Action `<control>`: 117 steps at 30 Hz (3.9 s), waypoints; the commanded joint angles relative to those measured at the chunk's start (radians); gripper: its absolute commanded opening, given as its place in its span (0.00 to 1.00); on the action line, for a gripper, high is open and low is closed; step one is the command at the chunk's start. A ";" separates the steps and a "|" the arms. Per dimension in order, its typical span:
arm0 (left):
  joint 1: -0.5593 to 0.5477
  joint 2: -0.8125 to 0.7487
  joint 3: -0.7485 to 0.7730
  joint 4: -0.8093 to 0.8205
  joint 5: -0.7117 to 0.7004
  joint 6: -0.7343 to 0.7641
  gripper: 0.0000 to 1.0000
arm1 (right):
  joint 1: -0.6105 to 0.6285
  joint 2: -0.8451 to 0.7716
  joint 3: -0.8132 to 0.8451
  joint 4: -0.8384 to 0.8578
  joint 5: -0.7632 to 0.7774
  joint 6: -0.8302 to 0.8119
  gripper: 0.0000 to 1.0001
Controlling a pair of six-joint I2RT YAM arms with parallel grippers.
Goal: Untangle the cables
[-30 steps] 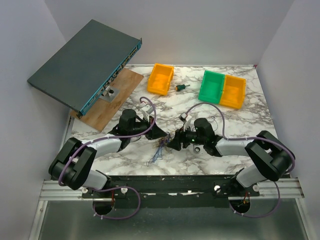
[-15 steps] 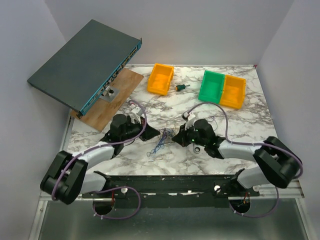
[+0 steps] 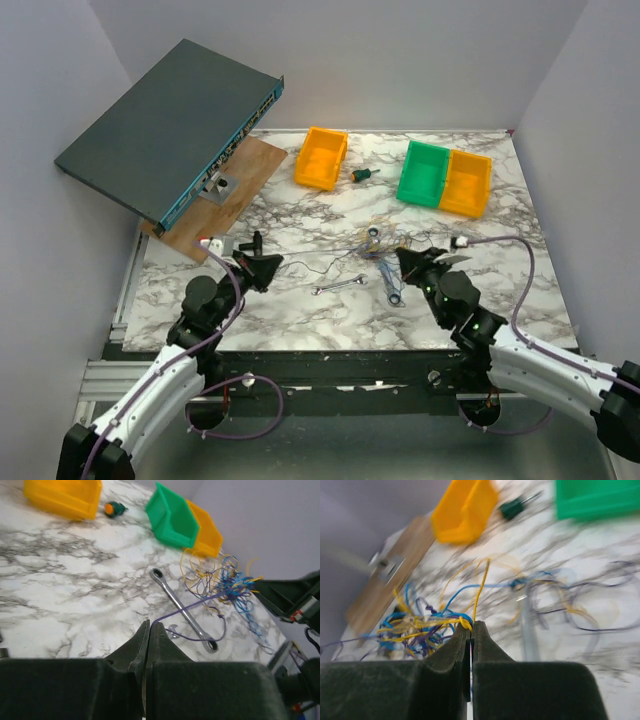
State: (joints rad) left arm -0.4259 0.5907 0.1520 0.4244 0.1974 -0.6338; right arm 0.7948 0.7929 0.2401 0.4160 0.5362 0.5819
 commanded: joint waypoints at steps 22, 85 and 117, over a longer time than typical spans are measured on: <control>0.023 0.244 0.065 0.138 0.175 0.123 0.64 | -0.052 -0.002 -0.080 0.194 -0.399 -0.278 0.01; -0.408 1.001 0.712 -0.354 0.247 0.446 0.75 | -0.052 -0.392 -0.193 0.080 -0.138 -0.206 0.78; -0.091 0.753 0.274 0.482 0.621 0.012 0.00 | -0.053 0.286 -0.042 0.446 -0.935 -0.206 0.70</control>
State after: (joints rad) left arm -0.5293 1.3708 0.4595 0.6765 0.7559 -0.5449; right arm 0.7441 0.9943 0.1520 0.7273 -0.1623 0.3660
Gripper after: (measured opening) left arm 0.016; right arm 0.720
